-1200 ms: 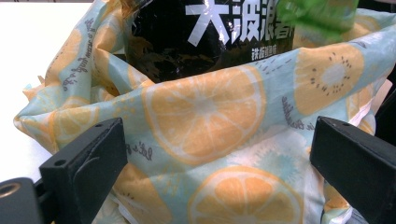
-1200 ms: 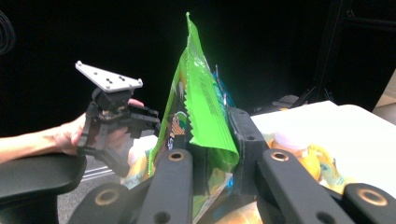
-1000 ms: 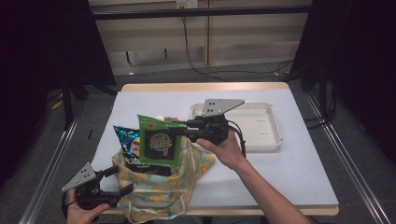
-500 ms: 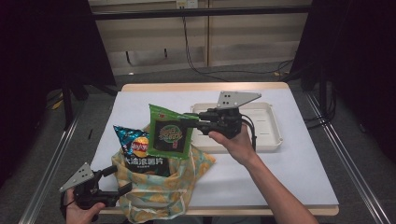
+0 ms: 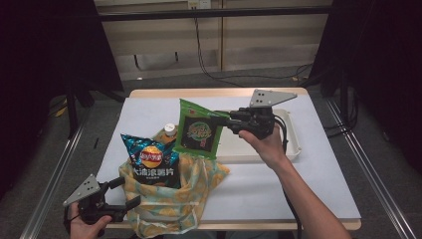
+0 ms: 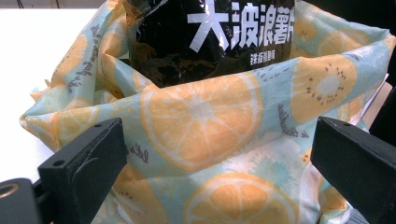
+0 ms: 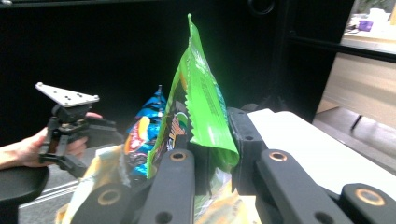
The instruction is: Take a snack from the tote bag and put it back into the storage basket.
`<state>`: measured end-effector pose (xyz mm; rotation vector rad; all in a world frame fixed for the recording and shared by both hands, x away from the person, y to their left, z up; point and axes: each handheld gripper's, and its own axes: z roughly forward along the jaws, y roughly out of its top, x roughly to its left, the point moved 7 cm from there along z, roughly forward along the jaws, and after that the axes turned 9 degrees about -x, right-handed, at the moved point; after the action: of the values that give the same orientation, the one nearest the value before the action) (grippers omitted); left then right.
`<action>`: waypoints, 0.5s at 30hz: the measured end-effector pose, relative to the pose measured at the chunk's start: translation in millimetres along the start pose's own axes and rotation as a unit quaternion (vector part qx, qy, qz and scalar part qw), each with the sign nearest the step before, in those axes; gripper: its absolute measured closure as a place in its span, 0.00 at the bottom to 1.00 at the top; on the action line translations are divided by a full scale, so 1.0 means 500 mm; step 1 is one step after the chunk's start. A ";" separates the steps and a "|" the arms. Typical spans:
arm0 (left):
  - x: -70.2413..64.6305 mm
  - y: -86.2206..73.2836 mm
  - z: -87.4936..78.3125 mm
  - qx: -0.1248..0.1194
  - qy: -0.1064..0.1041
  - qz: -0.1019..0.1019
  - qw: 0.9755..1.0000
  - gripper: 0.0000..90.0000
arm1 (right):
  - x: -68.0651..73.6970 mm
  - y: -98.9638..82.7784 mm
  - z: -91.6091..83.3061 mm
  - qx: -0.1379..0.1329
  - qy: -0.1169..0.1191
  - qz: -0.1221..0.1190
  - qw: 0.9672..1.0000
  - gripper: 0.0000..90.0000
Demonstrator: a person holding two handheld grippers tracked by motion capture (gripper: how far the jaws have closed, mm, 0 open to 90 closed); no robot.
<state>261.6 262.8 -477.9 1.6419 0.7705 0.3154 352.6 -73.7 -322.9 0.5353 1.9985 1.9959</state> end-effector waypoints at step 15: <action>-0.008 0.005 -0.004 -0.007 0.001 0.009 1.000 0.04 | -0.121 -0.017 -0.038 0.009 -0.057 0.013 0.998 0.89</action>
<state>258.2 261.8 -474.5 1.6368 0.7545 0.3344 398.1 -117.2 -335.3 0.6679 1.9518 1.9180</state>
